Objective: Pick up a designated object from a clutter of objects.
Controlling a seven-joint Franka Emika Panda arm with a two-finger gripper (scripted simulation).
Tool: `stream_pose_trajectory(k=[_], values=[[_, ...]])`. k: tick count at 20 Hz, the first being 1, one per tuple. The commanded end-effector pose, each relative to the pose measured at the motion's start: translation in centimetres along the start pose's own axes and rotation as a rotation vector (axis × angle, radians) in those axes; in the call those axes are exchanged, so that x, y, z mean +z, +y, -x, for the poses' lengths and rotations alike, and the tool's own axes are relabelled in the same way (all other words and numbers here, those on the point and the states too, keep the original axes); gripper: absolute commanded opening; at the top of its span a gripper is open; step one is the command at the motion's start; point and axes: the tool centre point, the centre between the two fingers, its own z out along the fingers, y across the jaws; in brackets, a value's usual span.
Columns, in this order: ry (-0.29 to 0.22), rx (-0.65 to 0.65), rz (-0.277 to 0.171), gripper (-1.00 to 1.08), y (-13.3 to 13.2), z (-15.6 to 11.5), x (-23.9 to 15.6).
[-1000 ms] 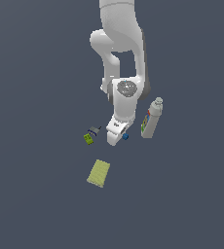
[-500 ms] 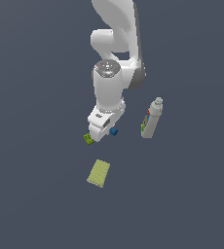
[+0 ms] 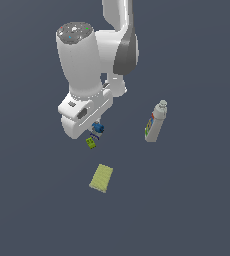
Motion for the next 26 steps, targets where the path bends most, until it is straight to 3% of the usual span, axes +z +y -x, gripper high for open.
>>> stream_pose_trajectory(k=[1, 14, 26], values=[[0.0, -0.001, -0.001, -1.0, 1.6, 0.9, -2.3], [-0.003, 0.001, 0.001, -1.0, 8.4, 4.4, -11.4], [-0.003, 0.001, 0.001, -1.0, 11.2, 5.6, -14.9]])
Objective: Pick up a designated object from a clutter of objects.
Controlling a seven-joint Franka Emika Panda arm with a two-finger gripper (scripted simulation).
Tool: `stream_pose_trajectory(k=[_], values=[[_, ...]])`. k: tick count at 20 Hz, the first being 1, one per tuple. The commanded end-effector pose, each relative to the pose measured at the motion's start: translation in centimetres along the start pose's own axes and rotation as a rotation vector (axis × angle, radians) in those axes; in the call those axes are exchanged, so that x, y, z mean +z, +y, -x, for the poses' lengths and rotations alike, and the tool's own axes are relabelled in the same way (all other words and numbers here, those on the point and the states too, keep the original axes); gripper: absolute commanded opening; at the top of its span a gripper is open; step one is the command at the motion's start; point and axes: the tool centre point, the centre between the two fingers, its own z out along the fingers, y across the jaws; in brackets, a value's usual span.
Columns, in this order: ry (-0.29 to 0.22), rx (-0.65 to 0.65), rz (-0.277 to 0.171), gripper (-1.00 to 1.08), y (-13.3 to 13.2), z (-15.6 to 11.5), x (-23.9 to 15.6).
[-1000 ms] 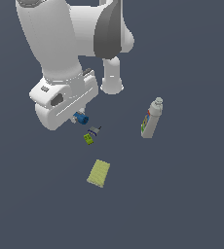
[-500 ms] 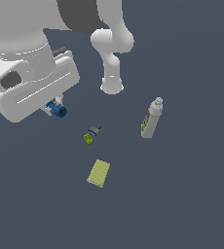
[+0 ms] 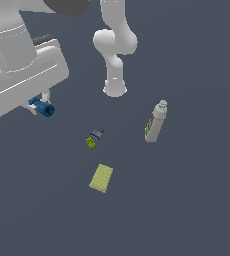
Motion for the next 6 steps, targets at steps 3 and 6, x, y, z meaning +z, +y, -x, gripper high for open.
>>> stream_pose_trajectory(k=[3, 6], values=[[0.0, 0.0, 0.0, -1.0, 0.44, 0.13, -0.52], [0.0, 0.0, 0.0, -1.0, 0.51, 0.13, -0.58]])
